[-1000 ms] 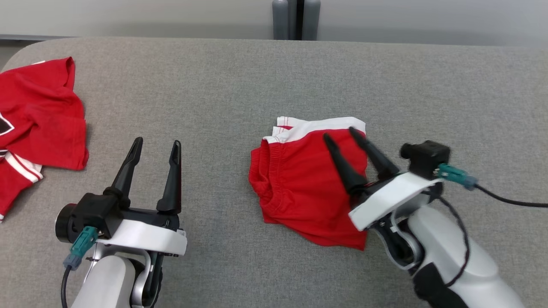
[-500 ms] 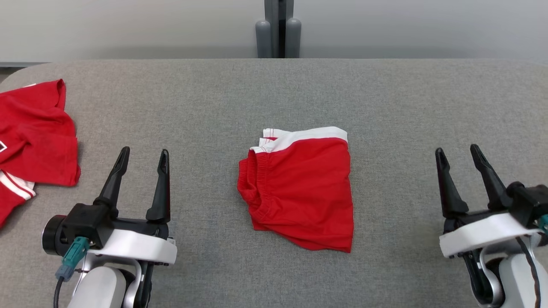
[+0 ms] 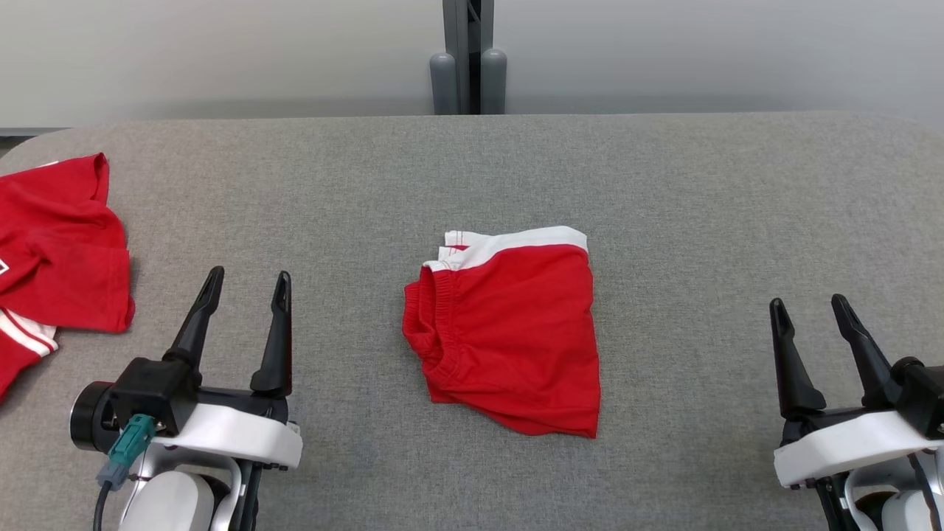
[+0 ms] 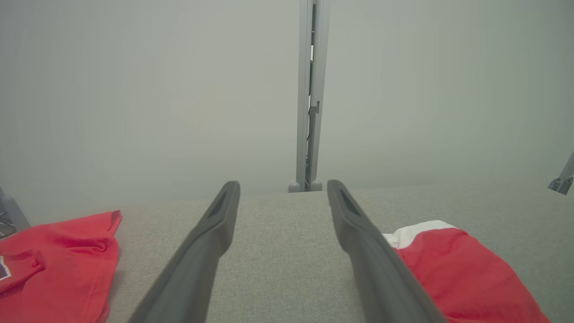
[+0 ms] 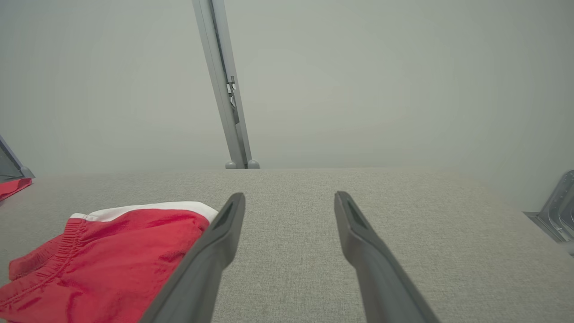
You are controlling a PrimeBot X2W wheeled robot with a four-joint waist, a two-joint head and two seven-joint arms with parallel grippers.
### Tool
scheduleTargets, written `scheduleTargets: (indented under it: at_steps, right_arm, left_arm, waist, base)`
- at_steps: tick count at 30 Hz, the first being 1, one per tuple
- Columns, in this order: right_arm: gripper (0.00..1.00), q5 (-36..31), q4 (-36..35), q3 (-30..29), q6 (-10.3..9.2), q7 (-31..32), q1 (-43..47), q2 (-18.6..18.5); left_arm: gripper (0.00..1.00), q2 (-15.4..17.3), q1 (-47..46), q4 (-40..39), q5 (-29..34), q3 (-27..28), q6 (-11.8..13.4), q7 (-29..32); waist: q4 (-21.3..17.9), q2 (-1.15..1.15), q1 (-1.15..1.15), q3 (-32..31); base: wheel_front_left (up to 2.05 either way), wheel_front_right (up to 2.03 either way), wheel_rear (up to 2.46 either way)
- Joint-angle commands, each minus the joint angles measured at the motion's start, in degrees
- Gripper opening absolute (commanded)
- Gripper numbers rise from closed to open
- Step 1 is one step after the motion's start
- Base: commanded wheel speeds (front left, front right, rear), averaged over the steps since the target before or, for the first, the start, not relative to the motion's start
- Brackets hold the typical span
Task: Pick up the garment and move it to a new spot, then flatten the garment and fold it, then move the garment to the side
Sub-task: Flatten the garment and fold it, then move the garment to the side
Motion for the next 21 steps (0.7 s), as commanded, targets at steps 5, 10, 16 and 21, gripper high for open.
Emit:
scheduleTargets:
  at_steps: [5, 10, 16, 21]
  right_arm:
    - [1.00, -0.2, -1.0, -0.1, 0.12, 0.9, 0.0, 0.2]
    - [1.00, -0.4, -0.2, 0.6, 0.12, 1.6, -1.8, -0.3]
    - [1.00, 0.9, 4.3, 5.1, 0.12, 3.0, -4.2, -0.9]
    - [1.00, 2.4, 11.5, 9.8, 0.12, 3.3, -5.8, -1.3]
  left_arm:
    - [1.00, 0.0, -0.3, -0.5, 0.1, -0.5, 0.3, 0.2]
    - [1.00, -0.2, -0.8, -0.6, -0.1, -1.0, 0.1, 0.0]
    - [1.00, -0.7, -1.3, 0.0, -0.4, -1.8, -0.2, -0.4]
    - [1.00, -1.5, -1.7, 0.9, -0.7, -2.6, -0.7, -0.7]
  waist:
    - [1.1, 0.00, 0.00, 0.6]
    - [3.3, 0.00, 0.00, 1.3]
    - [6.1, 0.00, 0.00, 2.4]
    - [8.7, 0.00, 0.00, 3.4]
  base:
    - [0.00, 0.00, 0.00]
    - [0.00, 0.00, 0.00]
    - [0.00, 0.00, 0.00]
    - [0.00, 0.00, 0.00]
